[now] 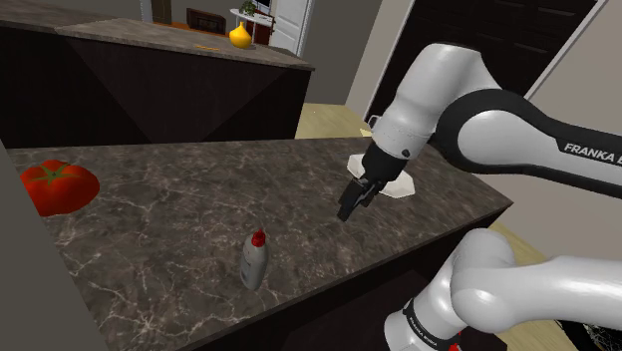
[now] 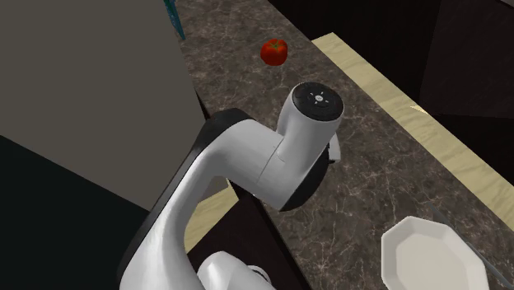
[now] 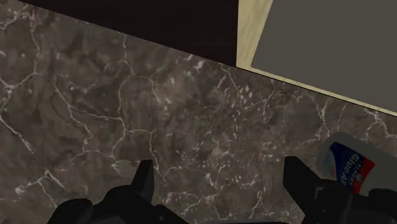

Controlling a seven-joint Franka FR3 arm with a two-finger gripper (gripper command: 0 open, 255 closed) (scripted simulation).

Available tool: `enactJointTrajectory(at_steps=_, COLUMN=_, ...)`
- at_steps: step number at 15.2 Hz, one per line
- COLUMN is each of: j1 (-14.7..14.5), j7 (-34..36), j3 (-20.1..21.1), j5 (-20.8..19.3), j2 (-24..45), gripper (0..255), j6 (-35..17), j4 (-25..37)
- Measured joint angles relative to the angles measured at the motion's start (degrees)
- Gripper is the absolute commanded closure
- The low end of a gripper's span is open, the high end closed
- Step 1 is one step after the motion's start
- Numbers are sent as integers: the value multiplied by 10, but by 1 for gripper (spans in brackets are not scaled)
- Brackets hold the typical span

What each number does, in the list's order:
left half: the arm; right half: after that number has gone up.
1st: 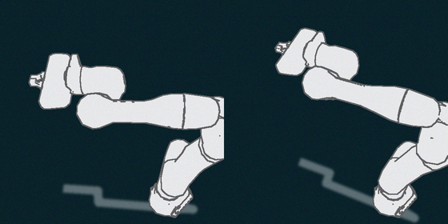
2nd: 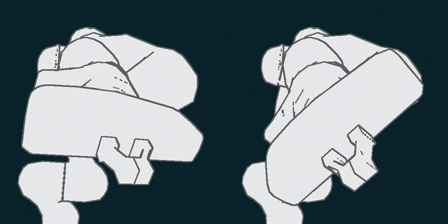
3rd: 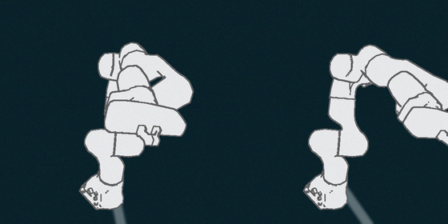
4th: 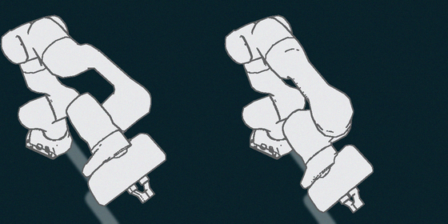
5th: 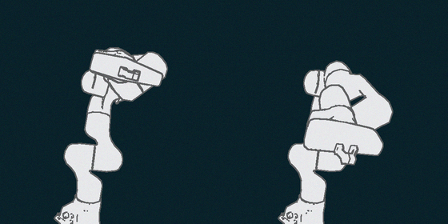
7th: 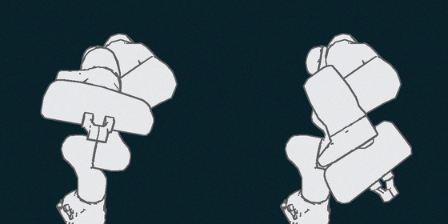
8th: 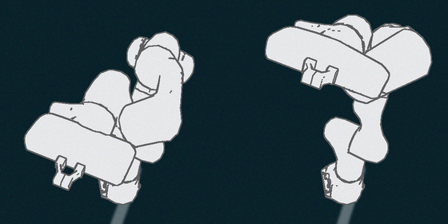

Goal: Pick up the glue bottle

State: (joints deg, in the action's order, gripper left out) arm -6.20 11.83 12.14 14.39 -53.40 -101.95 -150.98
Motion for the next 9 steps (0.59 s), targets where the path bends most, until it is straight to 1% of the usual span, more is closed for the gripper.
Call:
enactJointTrajectory(at_steps=4, j1=-21, j7=38, j3=48, j5=52, j2=18, gripper=0, j6=-83, j4=-11)
enactJointTrajectory(at_steps=9, j1=-43, j7=90, j3=116, j5=108, j2=51, gripper=0, j6=-185, j4=-7)
